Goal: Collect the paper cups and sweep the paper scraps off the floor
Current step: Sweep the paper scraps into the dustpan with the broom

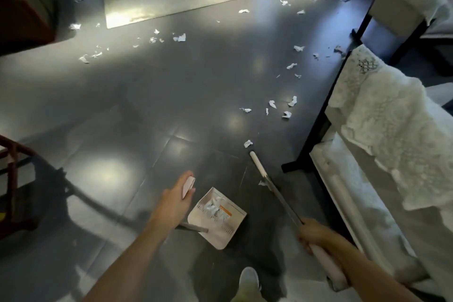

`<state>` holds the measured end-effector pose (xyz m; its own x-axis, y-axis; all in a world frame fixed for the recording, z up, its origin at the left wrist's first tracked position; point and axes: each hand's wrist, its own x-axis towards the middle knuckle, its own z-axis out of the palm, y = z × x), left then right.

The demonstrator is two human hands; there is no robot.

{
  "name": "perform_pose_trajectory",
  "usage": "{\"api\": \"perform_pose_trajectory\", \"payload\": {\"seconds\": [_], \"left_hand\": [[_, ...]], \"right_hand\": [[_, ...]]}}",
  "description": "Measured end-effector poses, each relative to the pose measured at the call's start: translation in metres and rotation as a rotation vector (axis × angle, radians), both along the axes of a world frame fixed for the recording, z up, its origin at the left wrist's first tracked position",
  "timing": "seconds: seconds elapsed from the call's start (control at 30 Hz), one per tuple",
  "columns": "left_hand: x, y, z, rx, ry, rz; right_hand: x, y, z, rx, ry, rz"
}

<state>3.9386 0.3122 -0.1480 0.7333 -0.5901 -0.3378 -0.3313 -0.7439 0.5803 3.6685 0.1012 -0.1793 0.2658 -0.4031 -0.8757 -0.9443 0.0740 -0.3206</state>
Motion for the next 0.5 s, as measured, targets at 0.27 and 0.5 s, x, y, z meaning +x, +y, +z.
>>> {"api": "perform_pose_trajectory", "payload": {"seconds": [0.27, 0.5], "left_hand": [[0.02, -0.036, 0.007, -0.006, 0.036, 0.012], [0.045, -0.043, 0.022, -0.025, 0.084, -0.057]], "right_hand": [[0.047, 0.033, 0.016, 0.195, 0.032, 0.194], [0.084, -0.003, 0.084, 0.474, 0.041, -0.071]]}}
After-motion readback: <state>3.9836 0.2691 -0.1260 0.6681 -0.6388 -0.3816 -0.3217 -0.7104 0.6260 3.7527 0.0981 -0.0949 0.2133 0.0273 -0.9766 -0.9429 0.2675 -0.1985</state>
